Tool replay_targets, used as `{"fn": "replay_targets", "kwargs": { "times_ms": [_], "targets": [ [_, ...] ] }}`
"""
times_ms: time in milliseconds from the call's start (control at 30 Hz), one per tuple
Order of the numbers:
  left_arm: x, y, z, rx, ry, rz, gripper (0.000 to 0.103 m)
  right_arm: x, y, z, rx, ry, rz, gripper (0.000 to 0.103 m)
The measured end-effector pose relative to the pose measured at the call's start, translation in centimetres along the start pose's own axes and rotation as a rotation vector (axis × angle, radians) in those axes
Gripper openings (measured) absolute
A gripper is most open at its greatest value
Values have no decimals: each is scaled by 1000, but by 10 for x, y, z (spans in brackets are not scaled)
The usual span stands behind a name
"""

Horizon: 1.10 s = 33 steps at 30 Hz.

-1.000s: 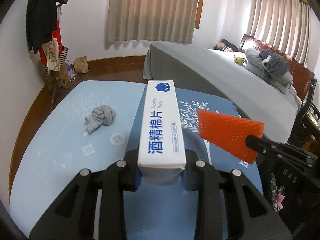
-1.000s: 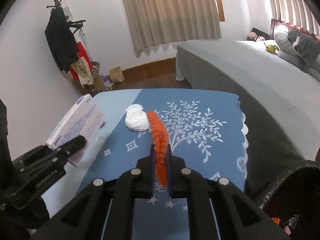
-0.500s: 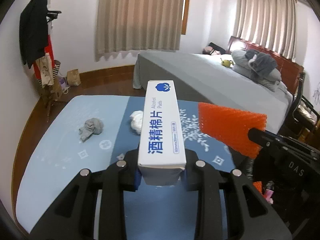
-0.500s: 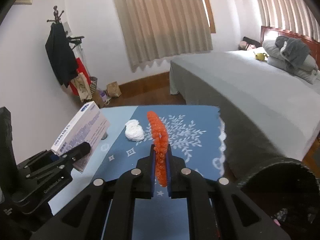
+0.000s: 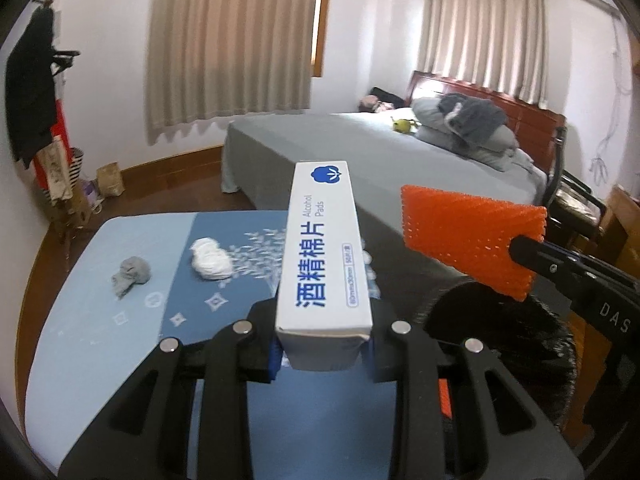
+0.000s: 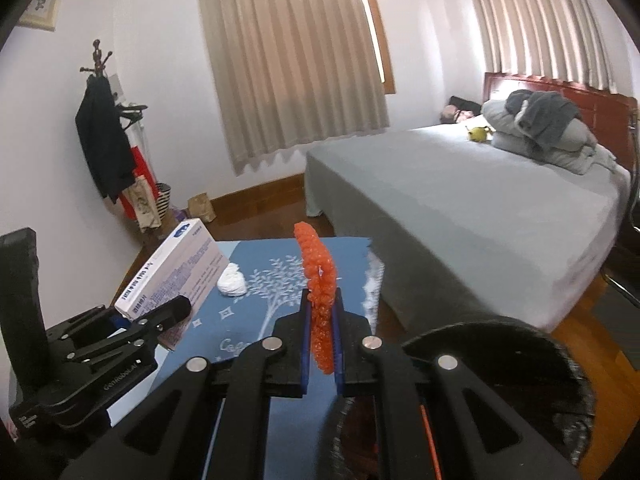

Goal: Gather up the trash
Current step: 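Carry the box and orange mesh over the black bin and open both tools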

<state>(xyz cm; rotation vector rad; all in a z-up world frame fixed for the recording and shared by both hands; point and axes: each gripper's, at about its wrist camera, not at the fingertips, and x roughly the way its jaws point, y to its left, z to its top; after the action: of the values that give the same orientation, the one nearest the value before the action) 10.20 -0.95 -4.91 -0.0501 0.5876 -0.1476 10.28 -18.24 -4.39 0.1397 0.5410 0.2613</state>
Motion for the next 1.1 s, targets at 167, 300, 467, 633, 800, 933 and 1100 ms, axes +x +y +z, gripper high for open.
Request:
{"fn": "replay_targets", "kwargs": {
  "times_ms": [167,300,467,633,800,933,1100],
  "targets": [
    [-6,-33,-1,45,-6,-60,29,-27,-17,-2,7,-26,-42,9],
    [-11,-56,-1,72,-14,-101,29,-46,-31,-7,15,-37,-79,9],
    [-14,-79,-1,104,-19,-144,29,-65,-51,-15,31,-43,-124,9],
    [-12,-101,-2,138,-18,-185,29,-79,-68,-19,50,-50,-169,9],
    [-10,-122,-4,170,-16,-220,29,-90,-84,-26,65,-48,-209,9],
    [-8,-135,-8,191,-11,-243,29,-96,-93,-31,79,-41,-233,9],
    [-2,-149,-14,217,3,-274,29,-100,-105,-40,92,-21,-260,9]
  ]
}}
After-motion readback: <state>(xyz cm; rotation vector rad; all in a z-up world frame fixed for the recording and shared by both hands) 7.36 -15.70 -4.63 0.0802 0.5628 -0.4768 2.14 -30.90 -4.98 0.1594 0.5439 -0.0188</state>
